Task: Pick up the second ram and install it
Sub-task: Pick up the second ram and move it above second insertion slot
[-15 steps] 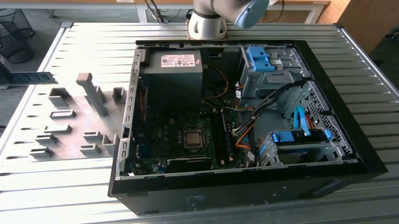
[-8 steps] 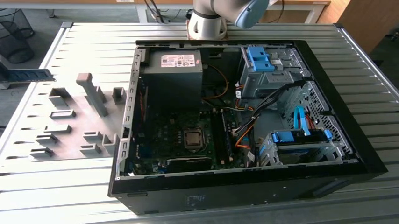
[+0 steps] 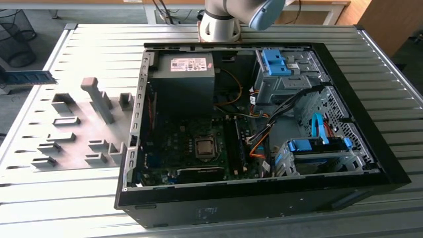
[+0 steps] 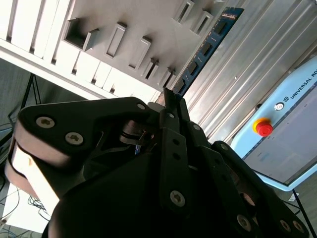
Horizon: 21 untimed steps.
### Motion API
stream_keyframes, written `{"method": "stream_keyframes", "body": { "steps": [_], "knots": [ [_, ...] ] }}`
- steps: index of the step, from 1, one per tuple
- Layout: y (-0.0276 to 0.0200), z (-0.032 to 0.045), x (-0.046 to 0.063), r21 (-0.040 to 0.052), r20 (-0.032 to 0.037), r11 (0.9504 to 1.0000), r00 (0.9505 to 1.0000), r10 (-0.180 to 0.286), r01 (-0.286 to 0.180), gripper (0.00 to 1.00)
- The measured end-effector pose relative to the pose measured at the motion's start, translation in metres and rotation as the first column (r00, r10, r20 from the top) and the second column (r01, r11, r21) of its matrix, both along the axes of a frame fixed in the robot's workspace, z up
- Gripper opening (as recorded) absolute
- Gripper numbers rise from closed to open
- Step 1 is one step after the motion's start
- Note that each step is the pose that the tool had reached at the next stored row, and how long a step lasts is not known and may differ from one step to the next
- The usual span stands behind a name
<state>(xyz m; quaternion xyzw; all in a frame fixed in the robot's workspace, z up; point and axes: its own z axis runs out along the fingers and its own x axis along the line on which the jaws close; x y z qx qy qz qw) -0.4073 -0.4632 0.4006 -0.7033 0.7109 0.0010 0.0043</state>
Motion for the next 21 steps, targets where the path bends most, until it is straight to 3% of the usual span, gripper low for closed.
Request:
{"method": "stream_keyframes", "body": {
  "steps": [16, 21],
  "knots": [
    [0.0000, 0.0030, 0.0000, -0.0001, -0.0001, 1.0000, 1.0000, 0.000, 0.000, 0.14],
    [0.0000, 0.0076, 0.0000, 0.0000, -0.0001, 1.0000, 1.0000, 0.000, 0.000, 0.14]
  ]
}}
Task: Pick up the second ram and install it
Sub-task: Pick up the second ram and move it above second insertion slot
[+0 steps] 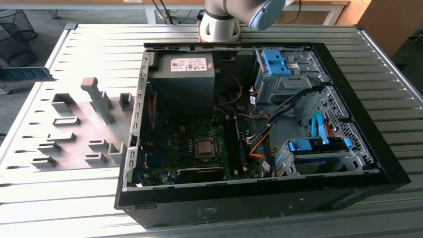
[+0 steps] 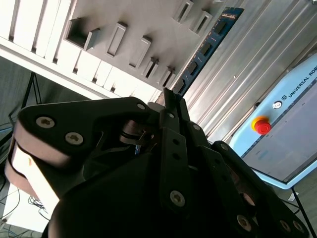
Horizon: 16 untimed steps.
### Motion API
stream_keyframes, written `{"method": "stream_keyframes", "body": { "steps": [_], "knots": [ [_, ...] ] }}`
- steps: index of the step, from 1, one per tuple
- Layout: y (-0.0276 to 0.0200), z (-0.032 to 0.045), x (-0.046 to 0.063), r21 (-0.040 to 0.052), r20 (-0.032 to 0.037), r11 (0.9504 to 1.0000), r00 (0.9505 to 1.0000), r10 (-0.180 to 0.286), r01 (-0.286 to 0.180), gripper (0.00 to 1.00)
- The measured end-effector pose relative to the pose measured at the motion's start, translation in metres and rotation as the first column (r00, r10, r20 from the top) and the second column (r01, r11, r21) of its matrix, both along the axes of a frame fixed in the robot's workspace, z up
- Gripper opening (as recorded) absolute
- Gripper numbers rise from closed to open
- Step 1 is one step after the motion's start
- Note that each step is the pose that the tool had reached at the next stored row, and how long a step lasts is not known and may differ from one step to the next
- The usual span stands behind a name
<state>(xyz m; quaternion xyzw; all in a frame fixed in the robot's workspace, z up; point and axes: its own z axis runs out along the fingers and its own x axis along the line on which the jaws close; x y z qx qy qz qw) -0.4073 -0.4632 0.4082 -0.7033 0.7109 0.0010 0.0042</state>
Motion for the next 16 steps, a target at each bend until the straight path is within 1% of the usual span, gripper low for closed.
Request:
{"method": "stream_keyframes", "body": {
  "steps": [6, 11, 16],
  "knots": [
    [0.0000, 0.0074, 0.000, 0.0000, 0.0000, 1.0000, 1.0000, 0.000, 0.000, 0.14],
    [0.0000, 0.0077, 0.000, -0.0002, -0.0002, 1.0000, 1.0000, 0.000, 0.000, 0.14],
    [0.0000, 0.0074, 0.010, -0.0001, -0.0001, 1.0000, 1.0000, 0.000, 0.000, 0.14]
  ]
}}
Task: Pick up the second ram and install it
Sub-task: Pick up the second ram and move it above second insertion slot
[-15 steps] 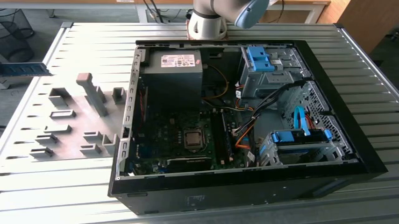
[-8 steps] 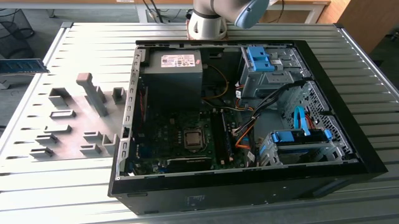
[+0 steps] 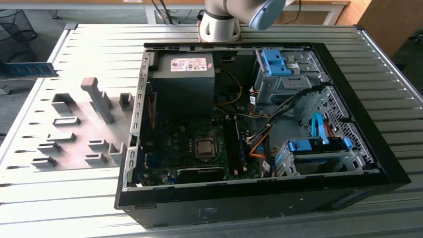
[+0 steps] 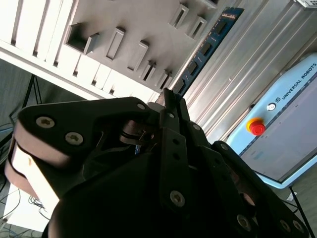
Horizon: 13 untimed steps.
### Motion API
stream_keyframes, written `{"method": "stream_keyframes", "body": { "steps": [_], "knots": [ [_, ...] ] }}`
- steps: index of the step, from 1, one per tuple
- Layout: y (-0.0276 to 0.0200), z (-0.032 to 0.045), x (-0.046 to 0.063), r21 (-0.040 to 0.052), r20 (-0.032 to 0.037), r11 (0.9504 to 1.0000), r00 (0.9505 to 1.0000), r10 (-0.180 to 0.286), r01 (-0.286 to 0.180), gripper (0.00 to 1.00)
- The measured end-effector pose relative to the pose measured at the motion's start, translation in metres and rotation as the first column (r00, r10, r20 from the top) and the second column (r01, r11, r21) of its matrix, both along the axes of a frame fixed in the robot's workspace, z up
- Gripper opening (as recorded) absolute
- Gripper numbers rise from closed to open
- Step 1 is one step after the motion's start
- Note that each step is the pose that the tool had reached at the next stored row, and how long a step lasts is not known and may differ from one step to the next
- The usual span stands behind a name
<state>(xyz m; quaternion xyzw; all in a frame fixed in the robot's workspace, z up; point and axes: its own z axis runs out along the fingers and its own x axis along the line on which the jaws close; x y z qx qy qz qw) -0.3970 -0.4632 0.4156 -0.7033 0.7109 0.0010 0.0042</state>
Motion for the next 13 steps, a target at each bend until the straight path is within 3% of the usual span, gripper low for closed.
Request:
{"method": "stream_keyframes", "body": {
  "steps": [13],
  "knots": [
    [0.0000, -0.0003, 0.0108, 0.0001, 0.0002, 1.0000, 1.0000, 0.000, 0.000, 0.14]
  ]
}}
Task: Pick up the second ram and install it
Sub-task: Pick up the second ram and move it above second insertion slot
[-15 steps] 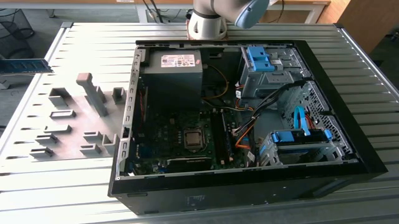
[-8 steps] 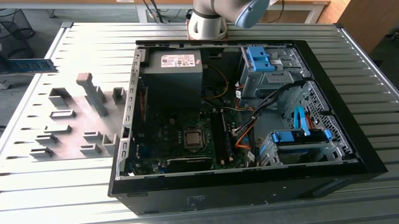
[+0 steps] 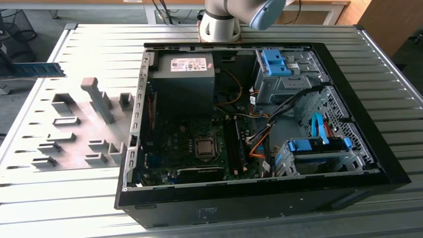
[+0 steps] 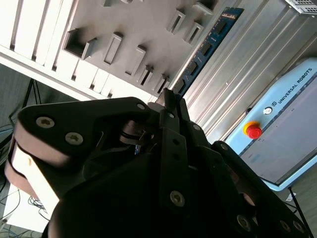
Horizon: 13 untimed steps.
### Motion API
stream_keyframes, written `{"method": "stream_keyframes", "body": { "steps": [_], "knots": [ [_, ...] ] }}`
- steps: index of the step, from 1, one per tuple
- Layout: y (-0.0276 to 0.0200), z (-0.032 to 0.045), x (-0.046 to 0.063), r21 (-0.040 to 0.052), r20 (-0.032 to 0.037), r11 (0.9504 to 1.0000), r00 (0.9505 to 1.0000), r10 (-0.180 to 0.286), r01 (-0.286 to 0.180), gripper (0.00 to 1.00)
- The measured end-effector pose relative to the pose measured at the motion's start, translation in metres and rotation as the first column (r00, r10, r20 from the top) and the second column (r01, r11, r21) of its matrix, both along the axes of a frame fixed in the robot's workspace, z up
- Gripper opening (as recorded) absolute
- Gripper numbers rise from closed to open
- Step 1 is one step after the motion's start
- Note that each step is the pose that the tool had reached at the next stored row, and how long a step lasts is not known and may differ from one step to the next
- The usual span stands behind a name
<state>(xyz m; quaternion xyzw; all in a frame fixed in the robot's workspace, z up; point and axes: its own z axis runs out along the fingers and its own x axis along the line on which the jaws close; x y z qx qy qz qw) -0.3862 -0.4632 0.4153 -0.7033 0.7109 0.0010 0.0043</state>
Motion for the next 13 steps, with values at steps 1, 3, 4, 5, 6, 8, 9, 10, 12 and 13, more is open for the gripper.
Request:
{"method": "stream_keyframes", "body": {
  "steps": [1, 3, 4, 5, 6, 8, 9, 10, 12, 13],
  "knots": [
    [0.0000, 0.0000, 0.0008, 0.0000, 0.0000, 1.0000, 1.0000, 0.000, 0.000, 0.14],
    [0.0000, 0.0000, 0.0020, 0.0000, 0.0000, 1.0000, 1.0000, 0.000, 0.000, 0.14],
    [0.0000, -0.0001, 0.0026, 0.0000, 0.0000, 1.0000, 1.0000, 0.000, 0.000, 0.14],
    [0.0000, -0.0001, 0.0033, 0.0000, 0.0000, 1.0000, 1.0000, 0.000, 0.000, 0.14],
    [0.0000, -0.0001, 0.0040, 0.0000, 0.0000, 1.0000, 1.0000, 0.000, 0.000, 0.14],
    [0.0001, -0.0001, 0.0050, 0.0000, 0.0000, 1.0000, 1.0000, 0.000, 0.000, 0.14],
    [0.0000, -0.0001, 0.0054, 0.0000, 0.0001, 1.0000, 1.0000, 0.000, 0.000, 0.14],
    [0.0000, -0.0001, 0.0058, 0.0000, 0.0000, 1.0000, 1.0000, 0.000, 0.000, 0.14],
    [0.0000, -0.0002, 0.0072, -0.0001, 0.0000, 1.0000, 1.0000, 0.000, 0.000, 0.14],
    [0.0000, -0.0002, 0.0083, -0.0001, -0.0001, 1.0000, 1.0000, 0.000, 0.000, 0.14]
  ]
}}
